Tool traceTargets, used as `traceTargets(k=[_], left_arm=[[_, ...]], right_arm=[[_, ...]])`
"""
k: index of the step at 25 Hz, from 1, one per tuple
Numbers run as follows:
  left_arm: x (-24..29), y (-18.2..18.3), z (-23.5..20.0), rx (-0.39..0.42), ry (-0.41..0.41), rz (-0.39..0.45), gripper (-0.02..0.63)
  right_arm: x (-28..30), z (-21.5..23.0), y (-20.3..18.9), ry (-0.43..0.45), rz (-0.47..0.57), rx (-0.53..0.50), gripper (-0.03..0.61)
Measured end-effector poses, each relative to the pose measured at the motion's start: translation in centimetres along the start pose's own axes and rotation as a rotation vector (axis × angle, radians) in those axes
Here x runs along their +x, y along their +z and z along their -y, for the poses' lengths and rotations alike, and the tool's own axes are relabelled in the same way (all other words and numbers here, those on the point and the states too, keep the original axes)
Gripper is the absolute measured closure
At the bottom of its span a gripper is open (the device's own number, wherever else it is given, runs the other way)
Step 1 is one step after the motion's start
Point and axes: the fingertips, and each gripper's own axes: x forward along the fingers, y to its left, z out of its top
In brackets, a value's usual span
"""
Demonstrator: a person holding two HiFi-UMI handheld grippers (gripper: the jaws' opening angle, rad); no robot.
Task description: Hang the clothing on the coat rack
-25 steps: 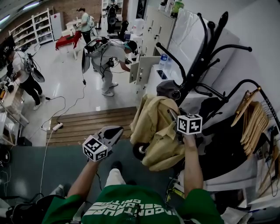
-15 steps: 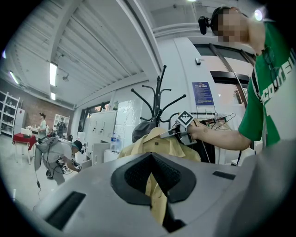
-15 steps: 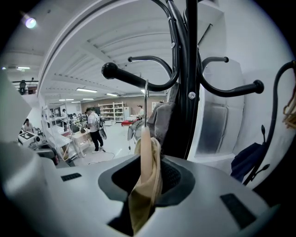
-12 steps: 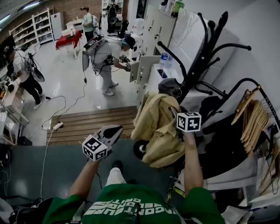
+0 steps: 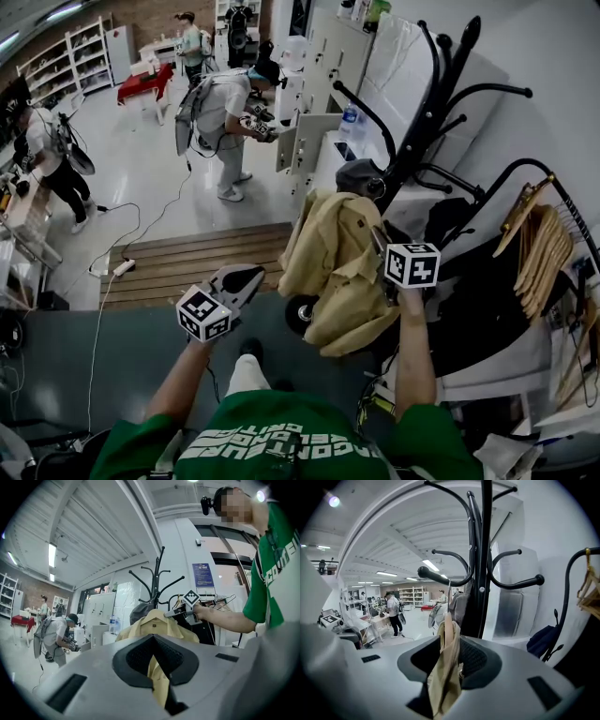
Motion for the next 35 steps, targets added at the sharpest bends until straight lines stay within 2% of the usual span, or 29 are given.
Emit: traceTargets(k=[10, 14, 23, 27, 31, 35], left_arm=[[0.6, -0.1, 2.3, 0.029, -0.045, -0.032, 0.609], [1.1, -0.1, 3.4, 0.042, -0.062, -0.040, 0.609], [2.1, 0.0, 5.2, 0.029, -0.078, -0.023, 0.609], [2.6, -0.5, 6.0, 0.021, -0.086, -0.026, 0.609], [2.8, -1.3, 6.7, 0.016, -0.095, -0.041, 0.609], [3.0, -1.7, 7.1, 0.009, -0.094, -0.041, 0.609]], right_arm=[[-4.1, -0.9, -2.8, 0.001, 0.039, 0.050, 0.463], [-5.0, -2.3, -4.5, 0.038, 0.041, 0.076, 0.465], [-7.5, -5.3, -7.2, 0.057, 0.073, 0.075, 0.538], [-8.1, -7.2, -8.7, 0.091, 0.072, 0.062, 0.570], [-8.6, -9.3, -10.3, 0.135, 0.057, 0.033, 0.571], [-8.9, -10.7, -11.3, 0.185, 0.049, 0.058, 0.571]])
